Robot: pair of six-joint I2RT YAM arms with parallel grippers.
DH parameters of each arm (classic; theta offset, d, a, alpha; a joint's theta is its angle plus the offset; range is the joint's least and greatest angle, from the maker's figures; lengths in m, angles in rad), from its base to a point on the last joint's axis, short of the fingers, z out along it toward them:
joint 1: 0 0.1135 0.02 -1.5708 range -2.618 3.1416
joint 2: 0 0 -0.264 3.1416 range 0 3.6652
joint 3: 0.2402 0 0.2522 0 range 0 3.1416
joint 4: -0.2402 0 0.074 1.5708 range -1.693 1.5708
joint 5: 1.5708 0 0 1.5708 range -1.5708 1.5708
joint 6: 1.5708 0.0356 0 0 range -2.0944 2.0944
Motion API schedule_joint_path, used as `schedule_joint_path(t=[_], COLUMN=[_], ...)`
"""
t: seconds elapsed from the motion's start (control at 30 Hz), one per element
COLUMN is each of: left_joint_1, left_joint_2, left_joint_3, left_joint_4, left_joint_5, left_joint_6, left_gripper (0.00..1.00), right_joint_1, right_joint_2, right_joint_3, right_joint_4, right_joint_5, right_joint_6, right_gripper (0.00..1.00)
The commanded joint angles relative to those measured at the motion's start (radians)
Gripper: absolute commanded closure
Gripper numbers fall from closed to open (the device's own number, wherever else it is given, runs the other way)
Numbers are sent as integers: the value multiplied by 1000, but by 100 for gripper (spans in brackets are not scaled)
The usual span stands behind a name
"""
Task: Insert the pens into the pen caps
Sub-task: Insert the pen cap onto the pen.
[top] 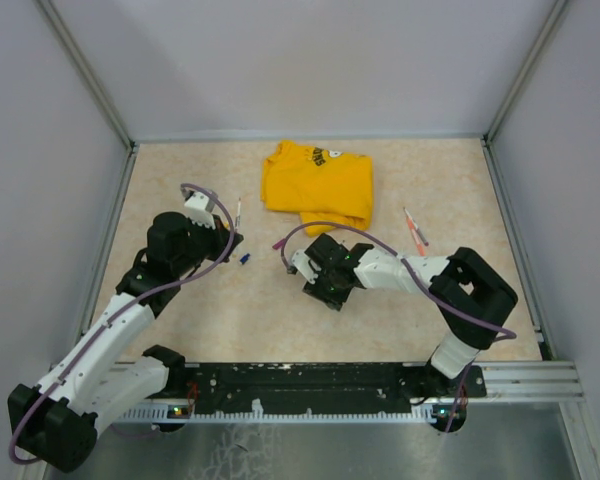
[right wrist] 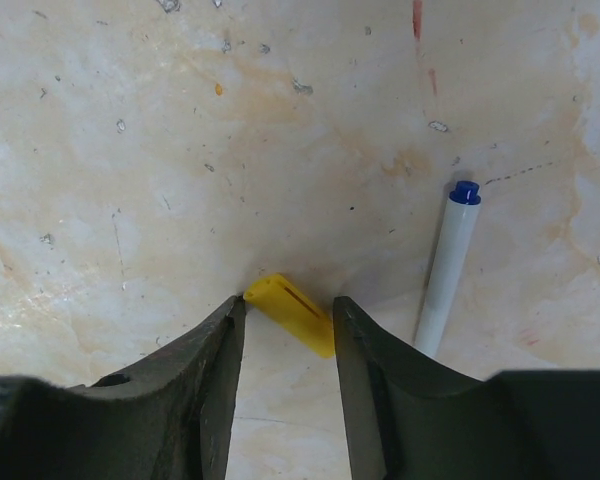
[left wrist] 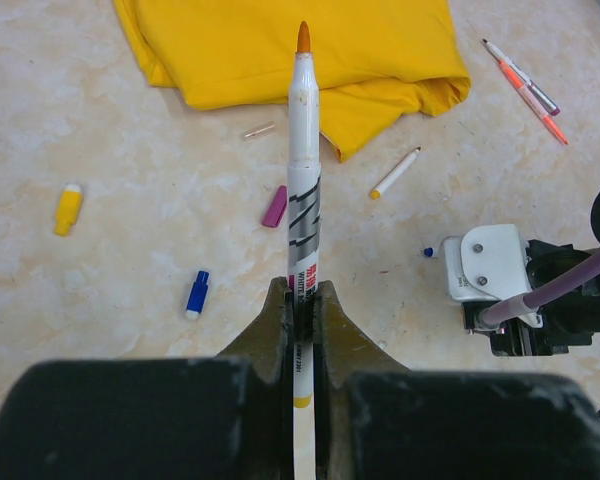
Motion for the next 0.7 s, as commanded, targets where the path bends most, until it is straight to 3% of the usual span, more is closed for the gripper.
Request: schedule_joint_path(t=[0.0, 0.3, 0.5, 0.67], left_joint_1=[5, 5, 4, 3], left_joint_2=[-6, -4, 0, 6], left_joint_3=[22, 22, 22, 23], left_joint_4=[4, 3, 6, 6], left_joint_5=[2, 1, 1, 6], left_joint_6=[2, 1, 3, 3], left_gripper=[100, 100, 100, 100], right_joint_1=[-7, -8, -7, -7], right_joint_2=[11, 12, -6, -12], right_joint_3=[34, 38, 33, 44], right_joint_4=[3, 6, 5, -31], right_joint_5=[23, 71, 99, 185], right_joint_6=[1, 95, 232, 406], right_gripper=[61, 72, 79, 80])
